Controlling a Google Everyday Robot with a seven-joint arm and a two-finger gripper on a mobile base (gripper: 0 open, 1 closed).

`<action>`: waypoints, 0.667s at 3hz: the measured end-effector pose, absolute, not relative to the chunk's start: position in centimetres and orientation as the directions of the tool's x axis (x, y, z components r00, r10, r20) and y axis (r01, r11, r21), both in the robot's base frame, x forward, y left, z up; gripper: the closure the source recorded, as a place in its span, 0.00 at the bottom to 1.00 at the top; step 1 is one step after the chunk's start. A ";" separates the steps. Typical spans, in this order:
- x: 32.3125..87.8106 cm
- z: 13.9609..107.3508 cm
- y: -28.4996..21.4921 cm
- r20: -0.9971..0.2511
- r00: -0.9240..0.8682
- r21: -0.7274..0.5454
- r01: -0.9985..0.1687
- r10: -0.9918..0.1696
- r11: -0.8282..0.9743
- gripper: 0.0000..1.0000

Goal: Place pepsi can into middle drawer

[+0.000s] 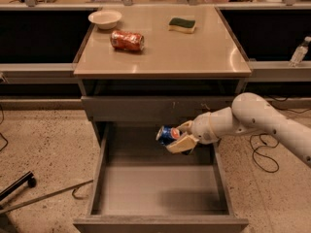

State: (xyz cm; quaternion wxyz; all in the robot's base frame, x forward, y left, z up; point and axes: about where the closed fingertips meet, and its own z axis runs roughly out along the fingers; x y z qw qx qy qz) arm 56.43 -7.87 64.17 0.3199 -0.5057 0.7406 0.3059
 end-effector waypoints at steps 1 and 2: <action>55.0 57.7 -7.6 -0.797 -0.348 0.178 -0.917 -0.493 0.358 1.00; 55.3 50.9 -6.7 -0.785 -0.425 0.212 -0.867 -0.451 0.450 1.00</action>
Offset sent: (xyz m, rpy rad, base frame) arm 0.0156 0.0120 -0.2127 0.0540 0.0586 -0.3799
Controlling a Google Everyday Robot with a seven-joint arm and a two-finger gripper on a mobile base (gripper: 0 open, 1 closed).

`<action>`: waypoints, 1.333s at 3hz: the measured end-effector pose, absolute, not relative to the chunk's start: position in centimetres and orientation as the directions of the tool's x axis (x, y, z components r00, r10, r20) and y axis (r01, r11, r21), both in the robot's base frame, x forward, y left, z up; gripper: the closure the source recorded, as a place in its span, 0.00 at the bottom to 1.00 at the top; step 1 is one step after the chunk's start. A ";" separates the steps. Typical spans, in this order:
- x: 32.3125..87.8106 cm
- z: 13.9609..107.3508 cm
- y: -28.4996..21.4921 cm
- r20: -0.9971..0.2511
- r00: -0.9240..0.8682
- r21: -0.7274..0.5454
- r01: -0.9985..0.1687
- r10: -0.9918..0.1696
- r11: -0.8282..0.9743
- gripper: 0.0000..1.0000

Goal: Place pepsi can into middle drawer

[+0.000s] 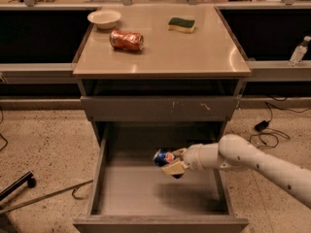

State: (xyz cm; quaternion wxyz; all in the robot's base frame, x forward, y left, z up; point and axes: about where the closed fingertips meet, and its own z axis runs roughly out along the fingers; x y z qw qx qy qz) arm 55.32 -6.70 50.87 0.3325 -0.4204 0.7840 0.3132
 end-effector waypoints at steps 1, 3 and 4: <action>56.4 46.8 -5.8 -0.760 -0.480 0.207 -0.818 -0.438 0.537 1.00; 57.9 46.9 -6.0 -0.774 -0.475 0.178 -0.798 -0.419 0.576 1.00; 57.7 45.0 -6.2 -0.760 -0.481 0.187 -0.805 -0.436 0.562 1.00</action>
Offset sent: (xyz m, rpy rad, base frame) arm 0.0087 0.0081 -0.0350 -0.0325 0.0159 -0.0769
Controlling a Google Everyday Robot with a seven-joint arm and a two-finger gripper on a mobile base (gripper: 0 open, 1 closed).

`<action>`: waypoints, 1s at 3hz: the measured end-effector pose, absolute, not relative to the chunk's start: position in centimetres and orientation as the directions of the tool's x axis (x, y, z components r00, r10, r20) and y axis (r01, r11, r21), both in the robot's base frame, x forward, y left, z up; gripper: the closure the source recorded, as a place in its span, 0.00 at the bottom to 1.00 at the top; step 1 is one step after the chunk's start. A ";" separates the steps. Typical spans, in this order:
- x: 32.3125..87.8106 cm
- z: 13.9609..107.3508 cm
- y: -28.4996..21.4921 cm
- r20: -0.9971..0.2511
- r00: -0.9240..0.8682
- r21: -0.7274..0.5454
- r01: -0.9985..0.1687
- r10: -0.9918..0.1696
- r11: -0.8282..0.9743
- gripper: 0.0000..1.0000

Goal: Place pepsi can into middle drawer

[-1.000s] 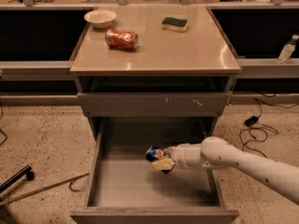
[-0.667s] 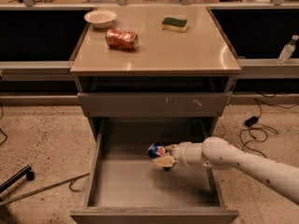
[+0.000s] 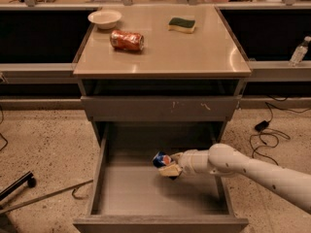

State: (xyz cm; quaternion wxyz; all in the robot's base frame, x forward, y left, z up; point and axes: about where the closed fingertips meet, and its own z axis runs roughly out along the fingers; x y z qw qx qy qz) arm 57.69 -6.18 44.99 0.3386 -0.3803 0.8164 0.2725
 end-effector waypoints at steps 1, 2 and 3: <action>57.6 42.1 -6.7 -0.713 -0.519 0.223 -0.805 -0.471 0.549 1.00; 57.5 39.9 -7.1 -0.668 -0.551 0.255 -0.801 -0.501 0.541 1.00; 57.1 38.2 -7.3 -0.635 -0.576 0.286 -0.794 -0.514 0.537 1.00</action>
Offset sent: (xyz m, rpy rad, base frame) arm -0.0028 -0.0180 -0.0760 -0.0972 0.1944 0.0593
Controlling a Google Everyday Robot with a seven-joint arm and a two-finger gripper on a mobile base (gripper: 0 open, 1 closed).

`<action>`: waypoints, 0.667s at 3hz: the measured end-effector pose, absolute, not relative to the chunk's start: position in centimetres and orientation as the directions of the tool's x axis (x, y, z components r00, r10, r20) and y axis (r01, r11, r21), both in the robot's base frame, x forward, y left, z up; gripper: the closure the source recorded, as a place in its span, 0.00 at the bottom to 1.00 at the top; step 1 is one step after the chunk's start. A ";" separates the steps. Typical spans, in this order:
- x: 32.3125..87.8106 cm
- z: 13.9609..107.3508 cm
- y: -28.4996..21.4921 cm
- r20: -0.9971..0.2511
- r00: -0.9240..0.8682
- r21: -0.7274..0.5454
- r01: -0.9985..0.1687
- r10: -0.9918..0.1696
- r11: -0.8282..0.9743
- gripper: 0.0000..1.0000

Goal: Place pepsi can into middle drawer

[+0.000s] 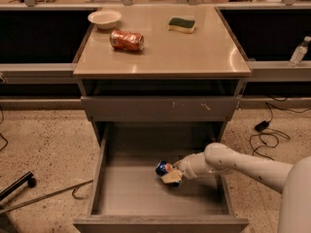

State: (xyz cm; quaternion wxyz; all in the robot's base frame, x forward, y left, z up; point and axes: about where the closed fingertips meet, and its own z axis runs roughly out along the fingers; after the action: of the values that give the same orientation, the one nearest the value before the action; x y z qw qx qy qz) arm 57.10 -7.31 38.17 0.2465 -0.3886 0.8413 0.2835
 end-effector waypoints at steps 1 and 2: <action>56.5 36.5 -7.5 -0.635 -0.586 0.301 -0.788 -0.503 0.537 1.00; 56.4 36.7 -7.5 -0.635 -0.586 0.303 -0.789 -0.504 0.535 1.00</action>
Offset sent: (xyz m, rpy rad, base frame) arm -0.0154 -0.0028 -0.0477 0.0149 0.0263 0.0185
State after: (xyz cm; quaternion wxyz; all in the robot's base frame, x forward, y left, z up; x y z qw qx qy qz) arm 56.42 -7.49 36.70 0.2441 -0.3842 0.8414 0.2912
